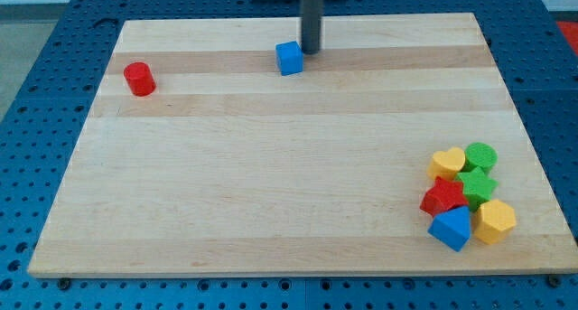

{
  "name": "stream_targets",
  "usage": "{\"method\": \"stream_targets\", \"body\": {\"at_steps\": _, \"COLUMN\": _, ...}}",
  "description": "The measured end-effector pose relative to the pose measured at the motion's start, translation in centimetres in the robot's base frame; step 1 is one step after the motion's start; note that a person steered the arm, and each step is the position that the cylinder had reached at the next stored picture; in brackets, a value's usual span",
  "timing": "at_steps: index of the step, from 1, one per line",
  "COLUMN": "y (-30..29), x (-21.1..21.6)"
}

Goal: Push blue cube to the red star

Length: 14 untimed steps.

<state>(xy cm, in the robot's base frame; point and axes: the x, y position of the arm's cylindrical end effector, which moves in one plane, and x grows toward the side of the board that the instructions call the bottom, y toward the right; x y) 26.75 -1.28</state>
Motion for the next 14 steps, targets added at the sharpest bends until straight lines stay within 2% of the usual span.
{"method": "stream_targets", "body": {"at_steps": 1, "y": -7.1, "x": 3.5}}
{"method": "stream_targets", "body": {"at_steps": 2, "y": -8.3, "x": 8.6}}
{"method": "stream_targets", "body": {"at_steps": 3, "y": -8.3, "x": 11.0}}
{"method": "stream_targets", "body": {"at_steps": 4, "y": -10.4, "x": 10.0}}
{"method": "stream_targets", "body": {"at_steps": 5, "y": -12.7, "x": 7.1}}
{"method": "stream_targets", "body": {"at_steps": 6, "y": -10.2, "x": 5.8}}
{"method": "stream_targets", "body": {"at_steps": 7, "y": -6.5, "x": 8.0}}
{"method": "stream_targets", "body": {"at_steps": 8, "y": -4.7, "x": 11.8}}
{"method": "stream_targets", "body": {"at_steps": 14, "y": -5.8, "x": 12.8}}
